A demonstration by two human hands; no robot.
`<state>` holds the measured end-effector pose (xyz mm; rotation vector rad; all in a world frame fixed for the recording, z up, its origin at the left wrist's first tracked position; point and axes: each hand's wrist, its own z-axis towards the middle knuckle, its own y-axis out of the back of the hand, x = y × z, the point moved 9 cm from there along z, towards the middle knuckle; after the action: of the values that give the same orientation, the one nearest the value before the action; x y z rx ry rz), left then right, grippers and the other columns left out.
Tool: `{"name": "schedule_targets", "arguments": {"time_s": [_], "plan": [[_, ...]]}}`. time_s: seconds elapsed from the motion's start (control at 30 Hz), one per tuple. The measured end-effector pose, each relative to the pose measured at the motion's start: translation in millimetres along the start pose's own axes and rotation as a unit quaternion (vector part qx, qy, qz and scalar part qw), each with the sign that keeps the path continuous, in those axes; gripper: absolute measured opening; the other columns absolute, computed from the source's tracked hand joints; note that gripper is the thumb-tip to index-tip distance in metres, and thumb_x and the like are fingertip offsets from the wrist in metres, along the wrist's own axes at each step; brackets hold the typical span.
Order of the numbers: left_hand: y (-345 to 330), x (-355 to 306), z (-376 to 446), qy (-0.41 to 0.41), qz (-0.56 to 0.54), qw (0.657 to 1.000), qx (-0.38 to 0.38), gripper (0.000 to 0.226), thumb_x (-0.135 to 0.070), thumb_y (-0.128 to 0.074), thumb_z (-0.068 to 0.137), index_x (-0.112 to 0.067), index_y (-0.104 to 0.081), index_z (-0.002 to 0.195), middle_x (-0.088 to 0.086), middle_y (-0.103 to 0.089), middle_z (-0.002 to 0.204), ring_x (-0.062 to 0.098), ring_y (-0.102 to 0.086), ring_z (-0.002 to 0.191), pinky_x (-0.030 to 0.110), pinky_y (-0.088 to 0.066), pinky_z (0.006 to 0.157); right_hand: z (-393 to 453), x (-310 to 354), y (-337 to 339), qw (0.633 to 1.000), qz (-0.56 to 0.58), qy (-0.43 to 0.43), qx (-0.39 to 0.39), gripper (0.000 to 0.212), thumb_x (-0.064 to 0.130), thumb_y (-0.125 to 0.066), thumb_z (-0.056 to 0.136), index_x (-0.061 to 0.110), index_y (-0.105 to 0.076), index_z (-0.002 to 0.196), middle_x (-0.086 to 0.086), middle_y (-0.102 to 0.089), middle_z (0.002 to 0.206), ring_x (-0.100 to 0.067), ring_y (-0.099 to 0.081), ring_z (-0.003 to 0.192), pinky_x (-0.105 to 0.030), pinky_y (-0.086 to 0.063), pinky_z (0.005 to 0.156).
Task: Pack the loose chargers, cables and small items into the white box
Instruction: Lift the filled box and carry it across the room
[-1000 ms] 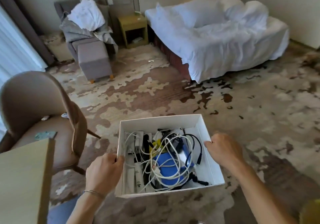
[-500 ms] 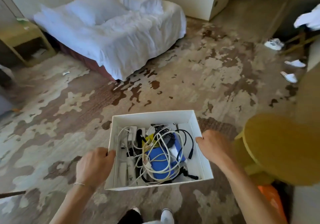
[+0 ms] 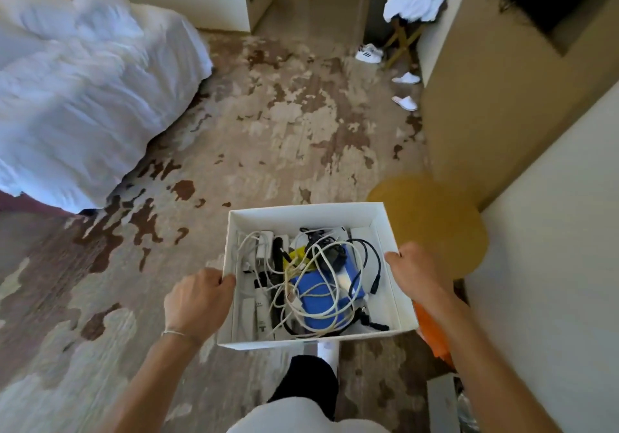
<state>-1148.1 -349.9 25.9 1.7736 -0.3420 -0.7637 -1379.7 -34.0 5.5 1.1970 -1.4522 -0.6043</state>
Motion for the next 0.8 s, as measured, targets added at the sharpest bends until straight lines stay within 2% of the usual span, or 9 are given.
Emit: {"name": "schedule_targets", "arguments": {"time_s": [0.13, 0.23, 0.3, 0.4, 0.5, 0.57, 0.67, 0.8], "plan": [[-19.5, -57.2, 39.9, -0.044, 0.002, 0.999, 0.01, 0.047, -0.036, -0.052, 0.094, -0.01, -0.055, 0.054, 0.0, -0.055, 0.049, 0.018, -0.053, 0.045, 0.025, -0.033, 0.045, 26.5, -35.0, 23.3, 0.999, 0.007, -0.037, 0.012, 0.039, 0.026, -0.052, 0.099, 0.014, -0.049, 0.062, -0.002, -0.047, 0.062, -0.021, -0.048, 0.058, -0.03, -0.036, 0.056], [-33.6, -104.8, 63.3, -0.07, -0.003, 0.997, 0.026, 0.048, -0.036, -0.051, 0.094, -0.011, -0.052, 0.053, 0.002, -0.056, 0.051, 0.019, -0.055, 0.048, 0.026, -0.035, 0.047, 47.4, -56.1, 54.8, 0.997, -0.031, -0.058, -0.041, 0.038, 0.027, -0.053, 0.1, 0.006, -0.058, 0.068, -0.001, -0.045, 0.059, -0.014, -0.042, 0.052, -0.026, -0.026, 0.05], [-42.4, -133.9, 77.3, -0.083, -0.006, 0.996, 0.039, 0.046, -0.035, -0.05, 0.094, -0.011, -0.053, 0.055, 0.003, -0.056, 0.053, 0.02, -0.055, 0.049, 0.027, -0.043, 0.049, 64.0, -71.6, 68.7, 0.995, -0.037, -0.076, -0.056, 0.04, 0.032, -0.053, 0.1, 0.012, -0.055, 0.065, 0.0, -0.047, 0.059, -0.011, -0.041, 0.051, -0.026, -0.024, 0.049], [-55.5, -176.4, 95.0, -0.098, -0.024, 0.993, 0.064, 0.044, -0.035, -0.049, 0.094, -0.013, -0.052, 0.055, 0.003, -0.057, 0.055, 0.022, -0.056, 0.052, 0.033, -0.055, 0.059, 90.8, -96.1, 84.4, 0.992, -0.056, -0.093, -0.067, 0.04, 0.039, -0.051, 0.1, 0.019, -0.054, 0.066, -0.001, -0.055, 0.065, -0.016, -0.052, 0.059, -0.028, -0.036, 0.057], [-68.9, -214.6, 114.3, -0.119, -0.02, 0.99, 0.072, 0.044, -0.035, -0.049, 0.094, -0.016, -0.048, 0.054, 0.003, -0.058, 0.057, 0.023, -0.059, 0.054, 0.036, -0.057, 0.062, 116.7, -120.2, 97.3, 0.99, -0.07, -0.105, -0.068, 0.035, 0.04, -0.049, 0.1, 0.019, -0.059, 0.075, -0.003, -0.06, 0.072, -0.023, -0.06, 0.07, -0.033, -0.046, 0.068], [-78.1, -239.6, 124.3, -0.135, -0.015, 0.988, 0.078, 0.044, -0.036, -0.048, 0.094, -0.018, -0.047, 0.055, 0.003, -0.059, 0.06, 0.022, -0.06, 0.057, 0.035, -0.057, 0.063, 130.2, -136.8, 105.6, 0.988, -0.069, -0.111, -0.085, 0.035, 0.041, -0.049, 0.1, 0.017, -0.061, 0.078, -0.002, -0.061, 0.071, -0.021, -0.059, 0.067, -0.031, -0.045, 0.063], [-94.4, -277.5, 138.8, -0.157, -0.003, 0.983, 0.093, 0.043, -0.037, -0.048, 0.095, -0.021, -0.044, 0.056, 0.006, -0.059, 0.067, 0.026, -0.06, 0.061, 0.038, -0.057, 0.065, 148.8, -162.7, 115.9, 0.983, -0.064, -0.128, -0.112, 0.038, 0.039, -0.052, 0.099, 0.016, -0.059, 0.07, -0.002, -0.061, 0.067, -0.016, -0.056, 0.059, -0.028, -0.04, 0.055], [-119.3, -321.7, 153.3, -0.164, -0.01, 0.979, 0.119, 0.043, -0.034, -0.05, 0.095, -0.016, -0.05, 0.056, 0.006, -0.059, 0.059, 0.027, -0.06, 0.058, 0.035, -0.055, 0.061, 172.9, -195.7, 123.6, 0.98, -0.066, -0.142, -0.126, 0.036, 0.039, -0.053, 0.1, 0.017, -0.057, 0.071, -0.001, -0.058, 0.064, -0.014, -0.056, 0.057, -0.024, -0.037, 0.052]]}}
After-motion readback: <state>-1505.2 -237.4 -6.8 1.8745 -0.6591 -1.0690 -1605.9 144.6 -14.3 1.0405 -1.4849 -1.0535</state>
